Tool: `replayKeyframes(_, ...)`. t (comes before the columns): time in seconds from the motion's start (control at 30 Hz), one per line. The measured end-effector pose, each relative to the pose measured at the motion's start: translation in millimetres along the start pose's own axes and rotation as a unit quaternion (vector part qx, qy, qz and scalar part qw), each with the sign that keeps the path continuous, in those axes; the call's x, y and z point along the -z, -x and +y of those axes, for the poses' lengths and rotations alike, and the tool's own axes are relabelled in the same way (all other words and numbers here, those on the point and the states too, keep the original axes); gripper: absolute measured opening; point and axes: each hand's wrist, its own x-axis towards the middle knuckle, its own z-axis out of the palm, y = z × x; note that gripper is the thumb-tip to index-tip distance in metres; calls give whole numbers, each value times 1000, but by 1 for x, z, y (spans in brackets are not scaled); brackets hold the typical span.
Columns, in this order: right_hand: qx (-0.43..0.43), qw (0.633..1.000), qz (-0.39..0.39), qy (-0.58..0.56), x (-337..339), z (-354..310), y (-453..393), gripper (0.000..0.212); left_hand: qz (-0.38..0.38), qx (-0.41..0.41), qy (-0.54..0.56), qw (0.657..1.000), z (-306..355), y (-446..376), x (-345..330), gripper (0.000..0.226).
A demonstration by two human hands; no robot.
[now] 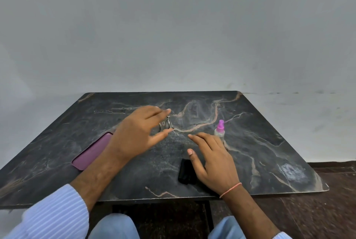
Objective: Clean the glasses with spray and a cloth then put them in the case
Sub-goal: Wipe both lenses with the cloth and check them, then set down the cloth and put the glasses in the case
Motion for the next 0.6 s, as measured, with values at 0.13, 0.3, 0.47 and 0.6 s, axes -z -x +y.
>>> replayKeyframes(0.13,3,1000,-1,-6,0,0,0,41,-128,-15,-73,989,12,-15,-9,54)
replayKeyframes(0.3,12,1000,-4,-13,2,1,0,36,-267,62,-145,951,31,-31,-25,57)
replayKeyframes(0.47,5,998,-44,-41,6,1,2,26,-333,85,-216,914,53,-40,-43,47)
replayKeyframes(0.6,-6,991,-97,-89,7,4,1,31,-371,105,-231,894,59,-43,-55,43)
